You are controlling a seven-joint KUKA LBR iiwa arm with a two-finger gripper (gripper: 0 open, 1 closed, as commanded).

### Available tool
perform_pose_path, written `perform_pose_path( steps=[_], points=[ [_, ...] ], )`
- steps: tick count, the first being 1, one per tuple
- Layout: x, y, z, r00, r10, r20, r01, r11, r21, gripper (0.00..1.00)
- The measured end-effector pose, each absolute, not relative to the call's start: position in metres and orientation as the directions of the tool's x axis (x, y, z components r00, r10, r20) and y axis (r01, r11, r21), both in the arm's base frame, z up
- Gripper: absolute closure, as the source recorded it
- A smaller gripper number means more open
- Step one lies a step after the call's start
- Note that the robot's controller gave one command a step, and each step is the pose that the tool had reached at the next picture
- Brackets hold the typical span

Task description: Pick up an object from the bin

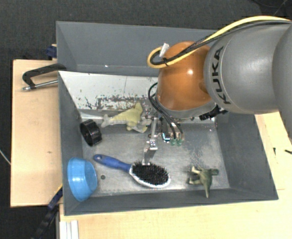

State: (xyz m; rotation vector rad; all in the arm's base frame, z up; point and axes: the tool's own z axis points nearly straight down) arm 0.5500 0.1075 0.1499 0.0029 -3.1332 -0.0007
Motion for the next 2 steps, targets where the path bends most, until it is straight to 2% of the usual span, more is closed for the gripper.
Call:
perform_pose_path(
  steps=[1, 2],
  points=[
    [0.5296, 0.1, 0.0959, -0.98, -0.197, -0.011, -0.197, 0.98, 0.004, 0.0],
    [0.5242, 0.0945, 0.0944, -0.98, -0.198, 0.021, -0.198, 0.98, -0.003, 1.0]
  ],
)
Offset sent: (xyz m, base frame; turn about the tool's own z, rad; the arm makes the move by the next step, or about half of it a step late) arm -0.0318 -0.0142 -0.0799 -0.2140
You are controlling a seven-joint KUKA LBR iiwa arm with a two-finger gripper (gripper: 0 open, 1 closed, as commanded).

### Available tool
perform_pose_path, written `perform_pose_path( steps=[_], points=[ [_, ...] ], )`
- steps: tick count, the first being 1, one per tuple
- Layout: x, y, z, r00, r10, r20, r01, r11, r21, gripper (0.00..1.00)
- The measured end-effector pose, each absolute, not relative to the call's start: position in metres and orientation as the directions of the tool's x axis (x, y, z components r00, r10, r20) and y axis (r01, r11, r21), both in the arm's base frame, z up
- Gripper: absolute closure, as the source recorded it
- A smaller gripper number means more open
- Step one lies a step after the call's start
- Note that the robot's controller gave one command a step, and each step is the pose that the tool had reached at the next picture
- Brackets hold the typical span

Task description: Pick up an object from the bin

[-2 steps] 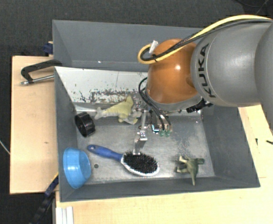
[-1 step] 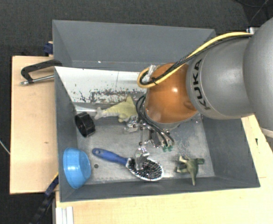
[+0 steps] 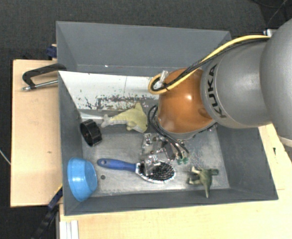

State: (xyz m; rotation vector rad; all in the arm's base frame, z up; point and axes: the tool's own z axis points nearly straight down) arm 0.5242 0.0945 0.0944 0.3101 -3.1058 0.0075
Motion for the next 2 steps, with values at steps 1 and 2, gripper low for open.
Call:
perform_pose_path(
  steps=[1, 2],
  points=[
    [0.5188, 0.0834, 0.2012, -0.893, -0.45, -0.013, -0.45, 0.893, -0.003, 1.0],
    [0.5176, 0.0835, 0.1981, -0.893, -0.45, -0.007, -0.45, 0.893, 0.0, 0.0]
  ],
)
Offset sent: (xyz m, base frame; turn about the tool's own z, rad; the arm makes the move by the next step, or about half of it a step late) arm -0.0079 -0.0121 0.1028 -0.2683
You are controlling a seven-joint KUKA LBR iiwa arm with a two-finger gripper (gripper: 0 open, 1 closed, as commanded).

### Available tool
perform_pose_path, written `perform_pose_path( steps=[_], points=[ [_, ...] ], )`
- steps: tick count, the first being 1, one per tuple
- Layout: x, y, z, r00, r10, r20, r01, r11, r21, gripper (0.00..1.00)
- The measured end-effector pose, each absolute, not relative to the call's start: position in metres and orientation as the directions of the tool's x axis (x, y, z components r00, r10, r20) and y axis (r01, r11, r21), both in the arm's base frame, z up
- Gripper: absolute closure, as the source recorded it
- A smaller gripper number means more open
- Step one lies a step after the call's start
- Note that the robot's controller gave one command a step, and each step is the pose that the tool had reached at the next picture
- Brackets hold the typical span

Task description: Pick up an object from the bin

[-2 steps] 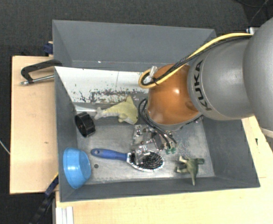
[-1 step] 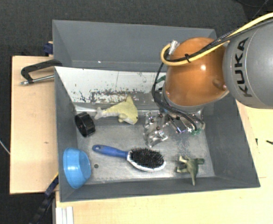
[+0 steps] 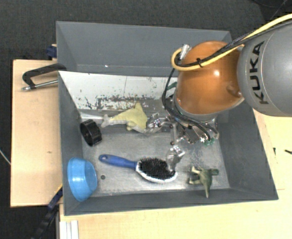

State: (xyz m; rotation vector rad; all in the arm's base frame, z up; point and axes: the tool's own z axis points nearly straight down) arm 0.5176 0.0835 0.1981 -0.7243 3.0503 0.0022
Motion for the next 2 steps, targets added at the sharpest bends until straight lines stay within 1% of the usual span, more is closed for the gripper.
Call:
perform_pose_path(
  steps=[1, 2],
  points=[
    [0.4978, 0.0426, 0.0792, -0.902, -0.432, 0.007, -0.432, 0.902, 0.003, 0.0],
    [0.5004, 0.044, 0.0837, -0.901, -0.434, -0.002, -0.434, 0.901, 0.001, 1.0]
  ],
)
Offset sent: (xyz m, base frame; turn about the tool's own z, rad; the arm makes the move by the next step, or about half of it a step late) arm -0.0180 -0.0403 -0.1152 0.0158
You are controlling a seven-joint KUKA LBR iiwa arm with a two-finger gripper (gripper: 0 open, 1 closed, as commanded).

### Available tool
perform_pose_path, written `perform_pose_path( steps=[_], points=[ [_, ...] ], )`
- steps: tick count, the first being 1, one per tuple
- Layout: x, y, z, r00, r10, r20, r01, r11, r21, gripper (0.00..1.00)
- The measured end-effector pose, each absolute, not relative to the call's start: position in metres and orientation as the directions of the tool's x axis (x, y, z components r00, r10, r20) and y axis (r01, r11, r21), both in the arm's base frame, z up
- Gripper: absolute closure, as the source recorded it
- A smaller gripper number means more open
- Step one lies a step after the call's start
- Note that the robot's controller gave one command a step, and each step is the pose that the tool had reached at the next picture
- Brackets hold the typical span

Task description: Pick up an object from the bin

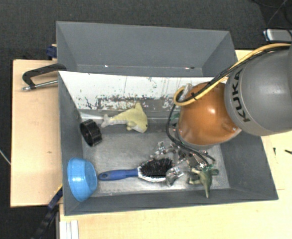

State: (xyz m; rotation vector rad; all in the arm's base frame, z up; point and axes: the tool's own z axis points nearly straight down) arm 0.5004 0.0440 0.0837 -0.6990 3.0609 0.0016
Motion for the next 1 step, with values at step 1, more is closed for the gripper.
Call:
perform_pose_path(
  steps=[1],
  points=[
    [0.5078, 0.0325, 0.207, -0.892, -0.451, -0.012, -0.451, 0.893, -0.005, 1.0]
  ],
)
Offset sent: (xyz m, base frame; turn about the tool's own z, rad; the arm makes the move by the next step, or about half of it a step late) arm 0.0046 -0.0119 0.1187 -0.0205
